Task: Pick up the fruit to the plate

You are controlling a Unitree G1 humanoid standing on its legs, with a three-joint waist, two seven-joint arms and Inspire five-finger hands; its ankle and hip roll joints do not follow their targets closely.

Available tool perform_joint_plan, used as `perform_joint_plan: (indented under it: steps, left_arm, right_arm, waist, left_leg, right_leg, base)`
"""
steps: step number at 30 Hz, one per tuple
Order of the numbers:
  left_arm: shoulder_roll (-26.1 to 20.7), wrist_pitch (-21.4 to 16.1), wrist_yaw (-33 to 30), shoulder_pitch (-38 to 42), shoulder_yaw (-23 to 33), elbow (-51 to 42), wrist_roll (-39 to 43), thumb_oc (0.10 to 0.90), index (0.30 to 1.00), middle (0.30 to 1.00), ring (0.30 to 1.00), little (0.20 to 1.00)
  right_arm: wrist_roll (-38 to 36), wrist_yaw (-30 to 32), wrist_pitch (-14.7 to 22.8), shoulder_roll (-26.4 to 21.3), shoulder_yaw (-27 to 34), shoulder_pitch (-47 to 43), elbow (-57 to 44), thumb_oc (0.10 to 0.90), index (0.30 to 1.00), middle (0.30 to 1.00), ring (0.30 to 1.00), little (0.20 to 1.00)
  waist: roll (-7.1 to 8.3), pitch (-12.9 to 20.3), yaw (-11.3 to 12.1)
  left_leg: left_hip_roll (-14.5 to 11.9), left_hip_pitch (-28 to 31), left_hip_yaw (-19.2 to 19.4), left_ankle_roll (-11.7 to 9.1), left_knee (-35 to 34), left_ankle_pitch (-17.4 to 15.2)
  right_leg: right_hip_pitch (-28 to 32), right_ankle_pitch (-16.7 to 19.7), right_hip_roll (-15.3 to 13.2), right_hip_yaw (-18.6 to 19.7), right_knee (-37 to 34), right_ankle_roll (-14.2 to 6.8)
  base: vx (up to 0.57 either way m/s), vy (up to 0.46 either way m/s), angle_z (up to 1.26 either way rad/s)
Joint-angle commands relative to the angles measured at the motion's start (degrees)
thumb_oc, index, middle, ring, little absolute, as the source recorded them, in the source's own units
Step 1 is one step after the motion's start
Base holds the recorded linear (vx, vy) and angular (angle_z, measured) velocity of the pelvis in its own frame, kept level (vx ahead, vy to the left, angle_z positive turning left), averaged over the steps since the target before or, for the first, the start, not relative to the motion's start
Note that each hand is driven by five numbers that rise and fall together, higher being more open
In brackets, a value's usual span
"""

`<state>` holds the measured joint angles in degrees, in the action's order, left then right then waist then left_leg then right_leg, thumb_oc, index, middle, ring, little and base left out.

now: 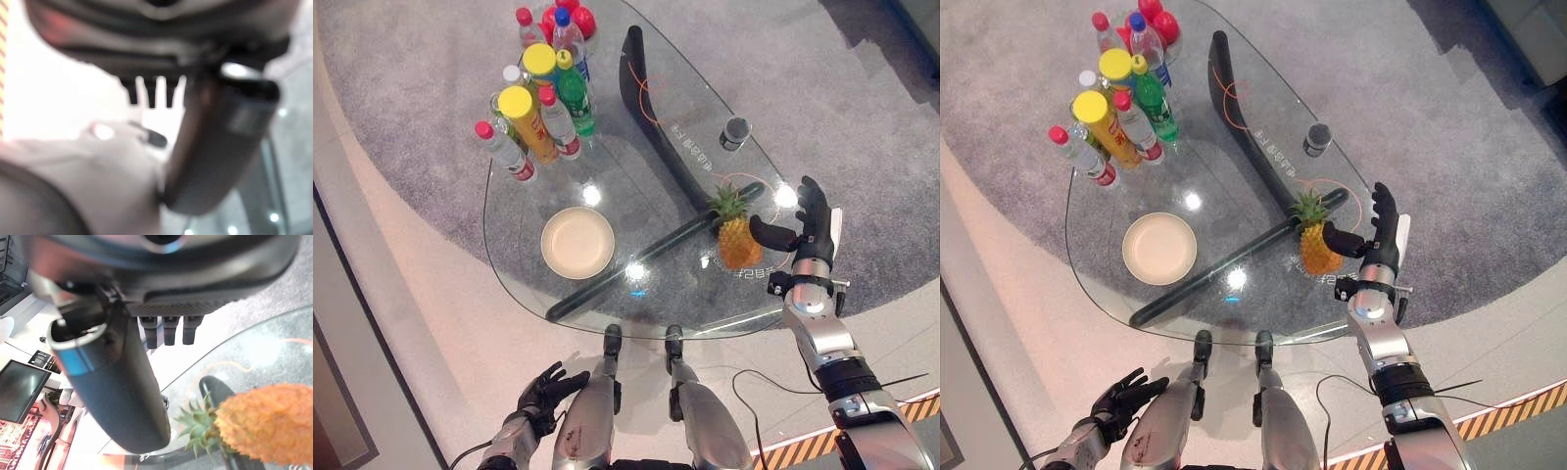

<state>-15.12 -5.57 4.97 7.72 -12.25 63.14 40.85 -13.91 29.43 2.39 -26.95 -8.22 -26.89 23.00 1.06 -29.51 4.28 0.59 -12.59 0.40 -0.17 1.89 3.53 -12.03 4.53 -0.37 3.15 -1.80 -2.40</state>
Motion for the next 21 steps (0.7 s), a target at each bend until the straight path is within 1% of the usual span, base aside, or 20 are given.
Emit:
perform_joint_plan:
  steps: [1, 4, 9, 10, 12, 16, 19, 21]
  left_arm:
    - [-0.2, -0.2, 0.0, -1.7, -1.6, 0.8, 1.5, 0.800, 0.900, 0.900, 0.900, 0.900]
    - [-0.1, 0.2, -0.4, -1.1, -2.2, 0.3, 2.4, 0.800, 0.900, 0.900, 0.900, 0.900]
    - [-0.1, -0.1, -0.2, -0.5, -3.3, -0.1, 4.1, 0.800, 0.900, 0.900, 0.900, 0.900]
    - [0.0, -0.2, -0.3, -0.5, -3.5, -0.2, 4.3, 0.800, 0.900, 0.900, 0.900, 0.900]
    - [-0.1, -0.2, -0.4, -0.4, -3.8, -0.6, 5.0, 0.800, 0.900, 0.900, 0.900, 0.900]
    - [0.1, -0.2, -0.6, -0.4, -4.1, -1.4, 5.4, 0.800, 0.900, 0.900, 0.900, 0.900]
    - [0.1, 0.1, -0.8, -0.2, -4.3, -1.9, 5.7, 0.800, 0.900, 0.900, 0.900, 0.900]
    - [0.2, -0.2, -0.9, -0.1, -4.5, -2.0, 6.3, 0.800, 0.900, 0.900, 0.900, 0.900]
  right_arm:
    - [-0.1, 3.1, 2.0, -3.4, 0.6, -3.8, -9.0, 0.800, 0.900, 0.900, 0.900, 0.900]
    - [0.0, 4.1, 0.8, -3.2, 0.1, -5.5, -8.9, 0.800, 0.900, 0.900, 0.900, 0.900]
    - [0.8, 7.8, -2.0, -4.0, -1.1, -8.2, -5.4, 0.800, 0.900, 0.900, 0.900, 0.900]
    - [0.2, 8.2, -1.9, -4.2, -1.4, -8.4, -4.5, 0.800, 0.900, 0.900, 0.900, 0.900]
    - [-1.2, 8.7, -2.3, -4.3, -1.7, -8.9, -3.7, 0.800, 0.900, 0.900, 0.900, 0.900]
    - [-1.5, 9.2, -3.4, -4.3, -2.2, -9.3, -2.6, 0.800, 0.900, 0.900, 0.900, 0.900]
    - [-2.2, 8.8, -4.8, -4.2, -3.0, -9.4, -2.2, 0.800, 0.900, 0.900, 0.900, 0.900]
    - [-2.2, 9.8, -6.0, -4.2, -3.6, -9.6, -1.1, 0.800, 0.900, 0.900, 0.900, 0.900]
  waist:
    - [1.70, 0.2, -0.1]
    - [1.63, -0.3, 0.1]
    - [1.52, -0.3, 0.3]
    - [1.50, -0.3, 0.3]
    - [1.50, -0.3, 0.3]
    - [1.38, -0.3, 0.4]
    - [1.39, -0.3, 0.2]
    - [1.33, -0.3, 0.1]
  left_leg:
    - [4.2, -5.8, -4.7, 0.7, 9.2, -6.2]
    - [4.3, -7.1, -4.8, 0.6, 9.9, -6.1]
    - [4.4, -9.4, -4.3, 0.6, 9.9, -5.8]
    - [4.4, -9.8, -4.2, 0.6, 9.9, -5.7]
    - [4.6, -10.6, -4.1, 0.7, 9.8, -5.6]
    - [4.8, -11.3, -3.9, 0.8, 9.8, -5.5]
    - [4.8, -11.6, -3.6, 0.9, 9.8, -5.5]
    - [4.8, -11.8, -3.3, 0.9, 9.7, -5.4]
  right_leg:
    - [-3.2, -2.3, -0.3, -5.5, 6.6, -0.1]
    - [-4.6, -2.3, -0.4, -5.8, 7.2, -0.1]
    - [-7.4, -2.0, -0.6, -6.0, 7.7, -0.3]
    - [-7.9, -1.9, -0.6, -6.0, 7.9, -0.3]
    - [-8.9, -1.8, -0.6, -6.0, 8.0, -0.4]
    - [-9.8, -1.6, -0.7, -5.9, 8.0, -0.5]
    - [-10.4, -1.4, -0.7, -5.6, 8.2, -0.6]
    - [-10.8, -1.3, -0.8, -5.5, 8.3, -0.6]
  base:
    - [-0.03, 0.041, 0.01]
    - [-0.02, 0.045, 0.07]
    - [-0.01, 0.043, 0.08]
    - [-0.01, 0.037, 0.01]
    - [-0.01, 0.015, 0.00]
    - [0.00, 0.008, 0.00]
    - [0.00, 0.025, 0.00]
    - [0.00, 0.018, 0.00]
